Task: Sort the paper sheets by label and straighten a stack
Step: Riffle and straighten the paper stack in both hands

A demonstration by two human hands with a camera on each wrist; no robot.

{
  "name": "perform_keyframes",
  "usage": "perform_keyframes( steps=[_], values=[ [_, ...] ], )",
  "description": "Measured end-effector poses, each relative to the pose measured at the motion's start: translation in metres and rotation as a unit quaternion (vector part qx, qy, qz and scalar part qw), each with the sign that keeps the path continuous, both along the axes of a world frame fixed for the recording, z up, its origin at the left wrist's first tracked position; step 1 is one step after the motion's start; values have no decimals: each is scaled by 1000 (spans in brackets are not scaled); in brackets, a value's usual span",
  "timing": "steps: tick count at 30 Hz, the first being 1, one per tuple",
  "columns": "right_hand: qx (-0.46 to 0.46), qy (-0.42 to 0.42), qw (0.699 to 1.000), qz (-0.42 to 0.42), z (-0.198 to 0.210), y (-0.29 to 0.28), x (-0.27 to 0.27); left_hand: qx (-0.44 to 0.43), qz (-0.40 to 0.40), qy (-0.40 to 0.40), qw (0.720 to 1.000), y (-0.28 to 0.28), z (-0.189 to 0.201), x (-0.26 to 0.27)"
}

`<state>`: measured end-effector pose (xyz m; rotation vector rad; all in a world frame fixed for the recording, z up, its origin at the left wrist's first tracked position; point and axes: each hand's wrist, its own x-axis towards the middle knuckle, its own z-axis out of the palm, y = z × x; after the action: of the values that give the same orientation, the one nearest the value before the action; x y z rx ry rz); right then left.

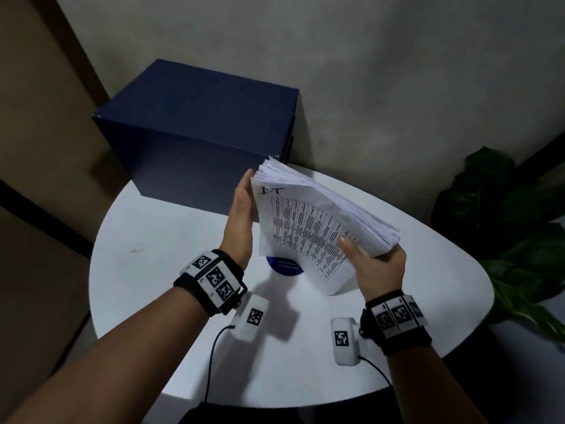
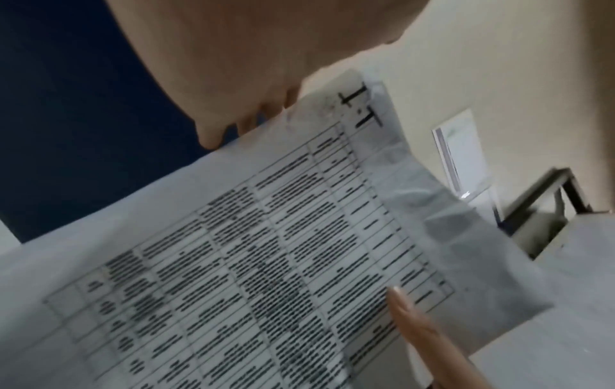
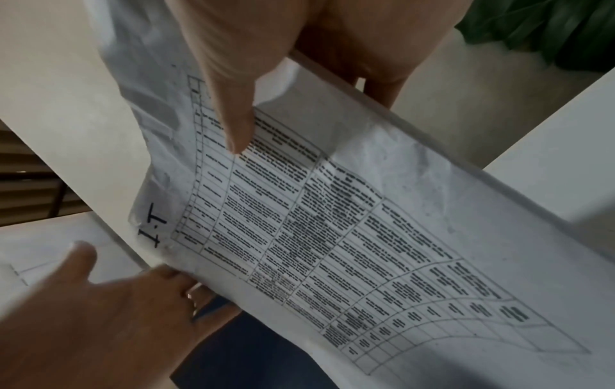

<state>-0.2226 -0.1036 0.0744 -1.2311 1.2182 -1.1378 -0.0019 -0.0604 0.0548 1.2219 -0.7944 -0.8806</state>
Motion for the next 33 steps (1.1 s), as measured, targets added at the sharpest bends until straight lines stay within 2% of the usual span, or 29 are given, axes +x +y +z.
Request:
perform_keyframes(
  steps=[5, 9, 12, 15, 17, 19, 24, 27, 30, 33],
  values=[
    [-1, -6, 1000, -6, -4, -2, 2, -30, -41, 57, 997, -6, 24, -7],
    [5, -19, 1000, -5, -4, -3, 4, -32, -42, 42, 998, -13, 26, -4],
    [-5, -18, 1000, 4, -4, -5, 5, -27, -12, 52, 998, -21, 30, 0],
    [-12, -32, 999, 4, -2, -9, 3, -23, -41, -4, 999, -31, 29, 11],
    [-15, -38, 999, 4, -1, -10, 1, 13, -98, -77, 992, -35, 20, 24],
    [-11, -28, 1000, 5, 1, -12, -2, 53, -116, -137, 982, -36, 15, 29],
    [-14, -9, 1000, 7, 11, -25, -7, 22, -43, -177, 983, -41, 27, 16],
    [-40, -28, 999, -19, 18, -20, -13, -35, -7, -149, 988, -33, 31, 9],
    [-48, -18, 998, -39, 11, -7, -13, -13, -46, -185, 982, -21, 20, -1],
    [-98, -41, 991, -81, 16, -3, -7, -8, -89, -156, 984, -14, 14, -10]
  ],
)
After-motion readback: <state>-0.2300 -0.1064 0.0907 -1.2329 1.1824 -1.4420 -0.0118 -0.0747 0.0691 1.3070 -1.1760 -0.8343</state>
